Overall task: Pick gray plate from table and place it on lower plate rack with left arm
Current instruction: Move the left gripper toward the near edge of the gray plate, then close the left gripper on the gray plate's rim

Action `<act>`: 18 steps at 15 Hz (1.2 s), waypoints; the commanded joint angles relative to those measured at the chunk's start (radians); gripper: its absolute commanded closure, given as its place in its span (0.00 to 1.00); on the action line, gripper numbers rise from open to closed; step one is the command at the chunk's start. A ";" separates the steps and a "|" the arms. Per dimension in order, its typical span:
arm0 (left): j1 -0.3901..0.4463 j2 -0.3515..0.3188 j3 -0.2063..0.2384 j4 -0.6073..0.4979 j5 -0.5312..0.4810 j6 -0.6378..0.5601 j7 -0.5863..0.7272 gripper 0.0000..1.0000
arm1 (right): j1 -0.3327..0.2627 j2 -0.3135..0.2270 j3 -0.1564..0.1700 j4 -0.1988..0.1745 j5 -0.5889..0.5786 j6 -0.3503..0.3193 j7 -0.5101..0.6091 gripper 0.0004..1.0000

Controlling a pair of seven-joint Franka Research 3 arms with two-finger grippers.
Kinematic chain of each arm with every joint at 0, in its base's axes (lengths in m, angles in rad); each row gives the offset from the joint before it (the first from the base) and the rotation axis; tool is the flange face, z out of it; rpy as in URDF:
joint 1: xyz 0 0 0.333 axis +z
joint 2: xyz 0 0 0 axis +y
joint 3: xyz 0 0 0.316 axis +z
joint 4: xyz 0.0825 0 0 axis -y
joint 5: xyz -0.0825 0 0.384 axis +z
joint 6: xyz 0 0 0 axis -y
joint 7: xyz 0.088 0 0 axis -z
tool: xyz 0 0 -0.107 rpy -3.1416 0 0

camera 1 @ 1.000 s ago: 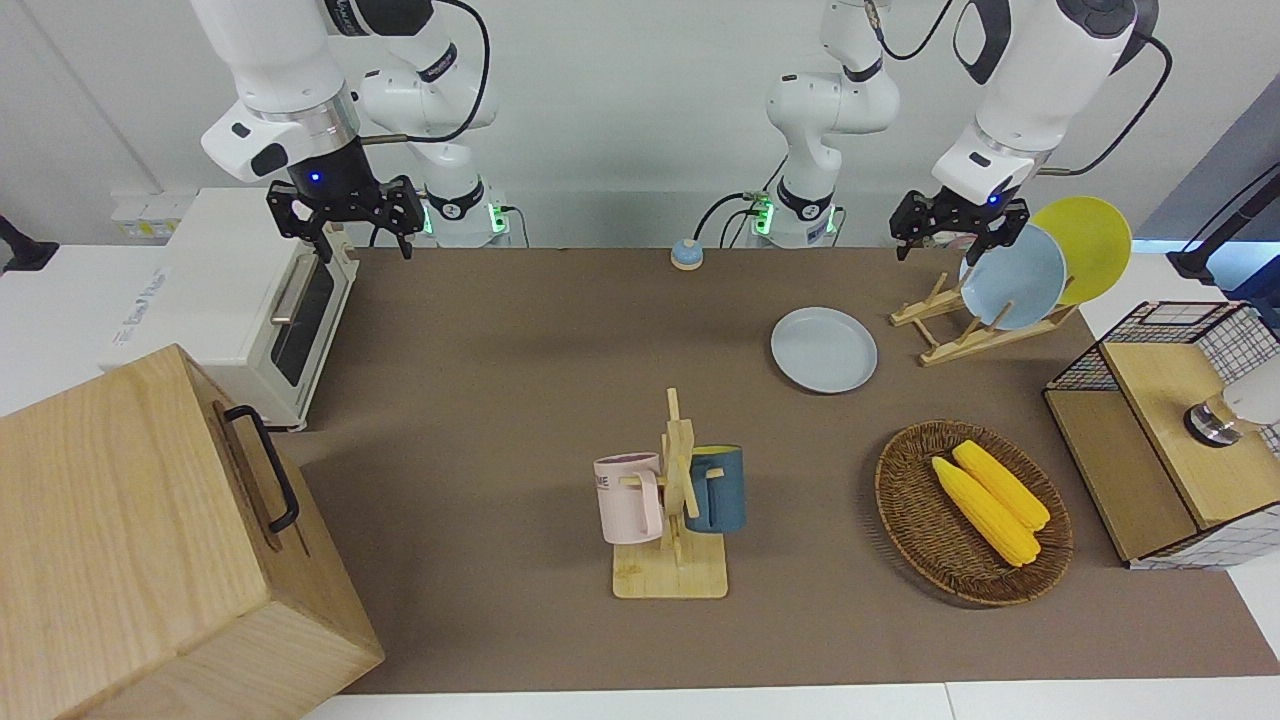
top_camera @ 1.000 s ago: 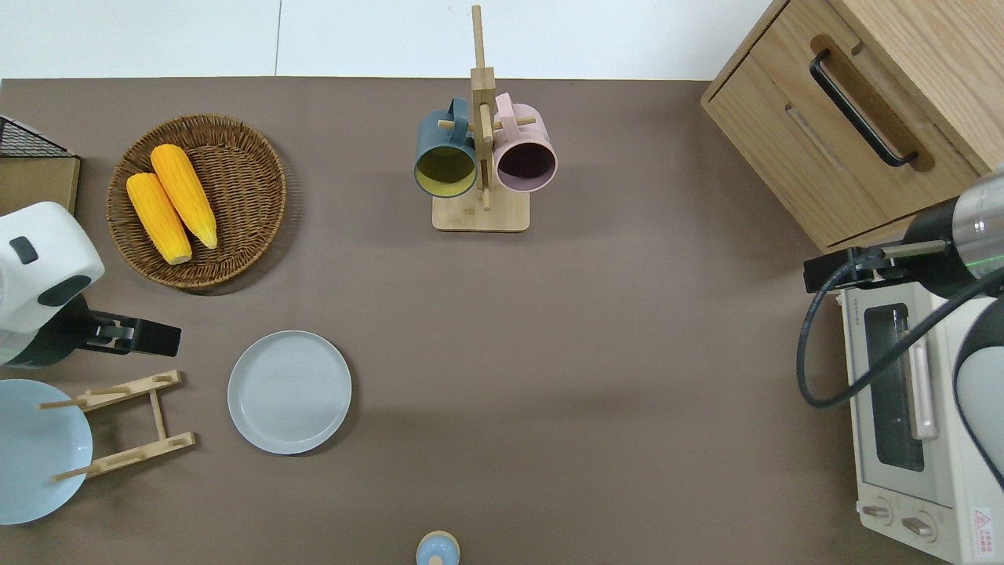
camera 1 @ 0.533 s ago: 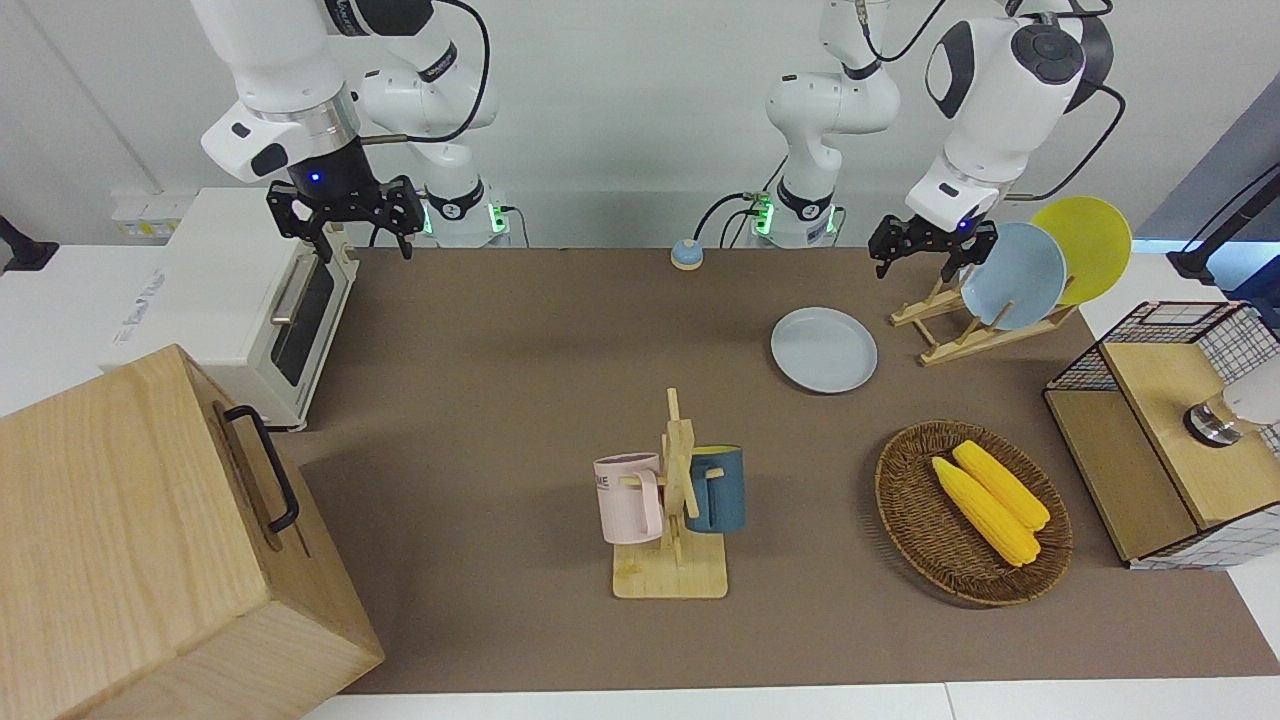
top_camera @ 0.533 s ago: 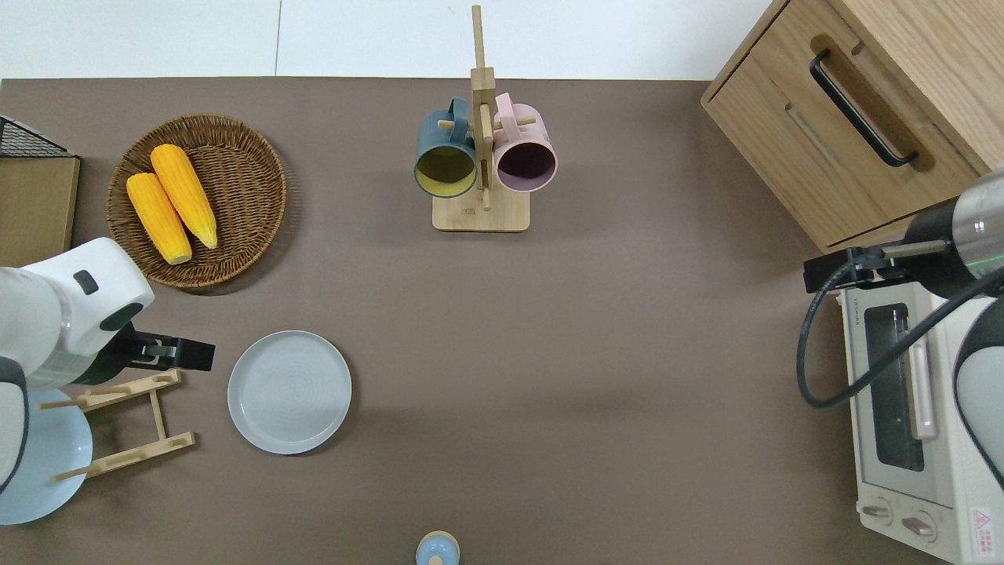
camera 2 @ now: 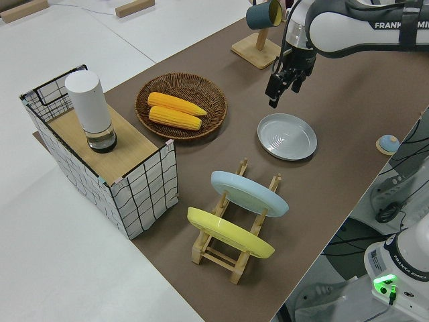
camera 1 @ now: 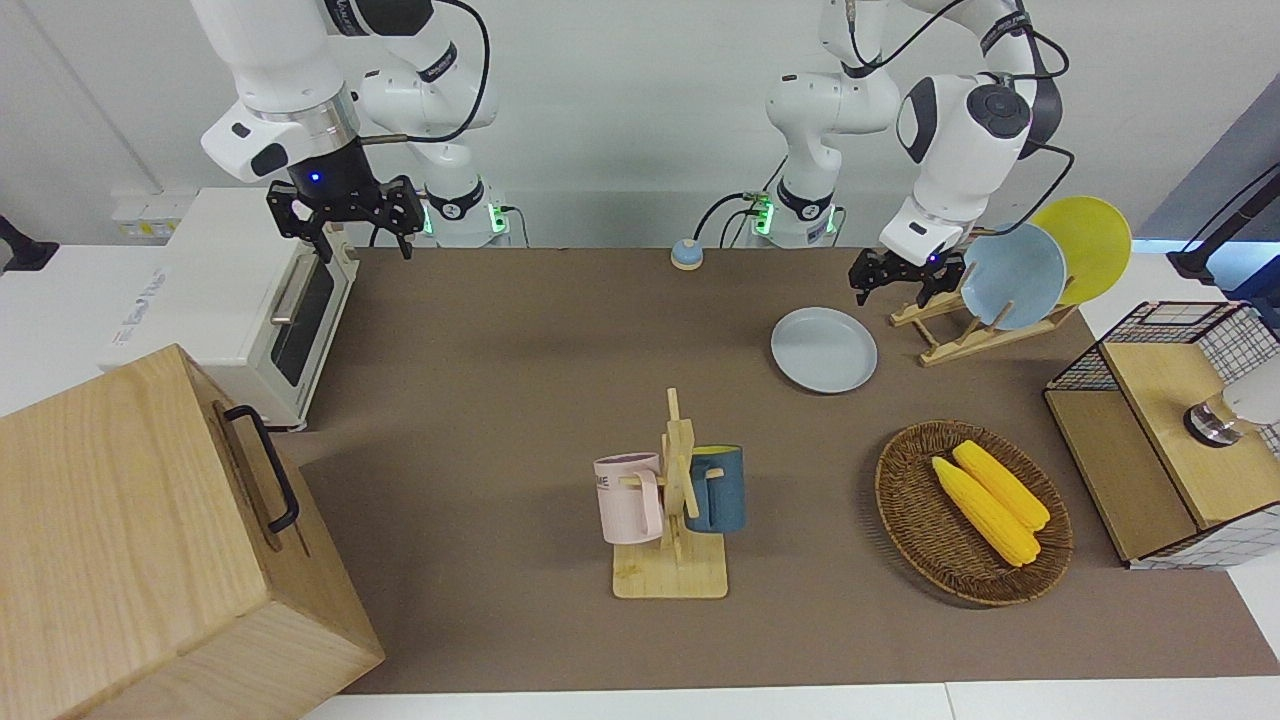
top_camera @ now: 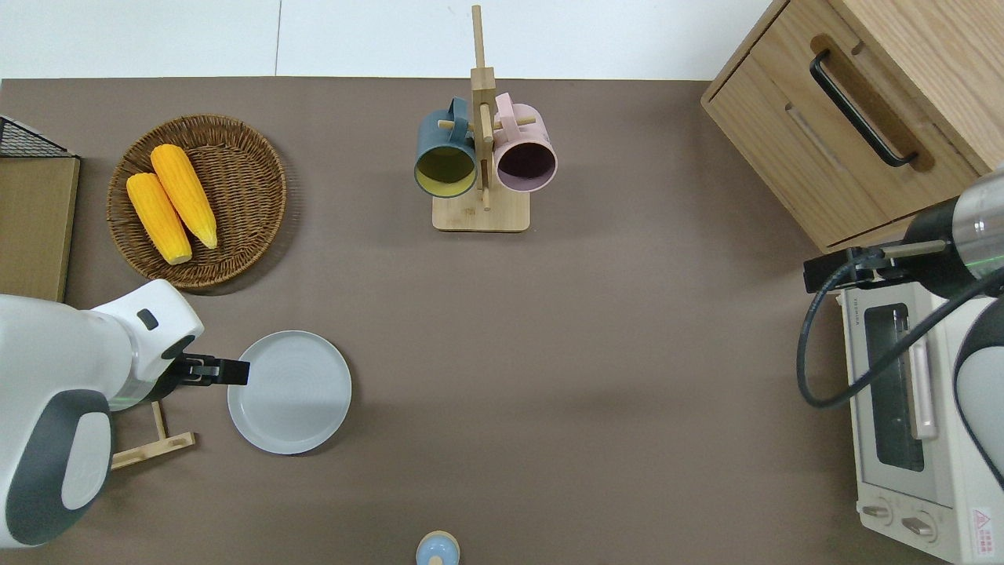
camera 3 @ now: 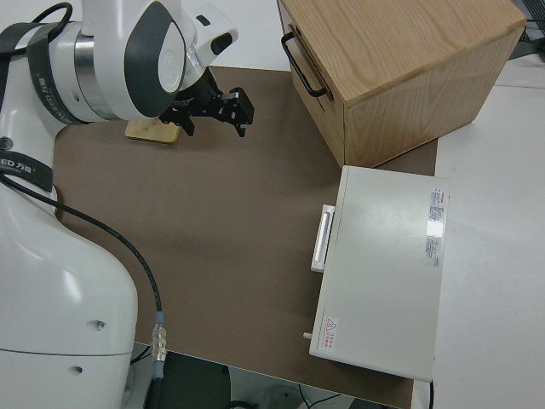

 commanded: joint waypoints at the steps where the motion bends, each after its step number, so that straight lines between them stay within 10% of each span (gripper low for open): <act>1: 0.002 -0.046 0.005 -0.127 0.012 0.122 -0.017 0.00 | -0.021 0.010 0.021 0.020 -0.003 -0.016 0.013 0.02; 18: 0.051 0.083 0.017 -0.336 0.012 0.503 -0.003 0.00 | -0.023 0.010 0.021 0.020 -0.003 -0.016 0.013 0.02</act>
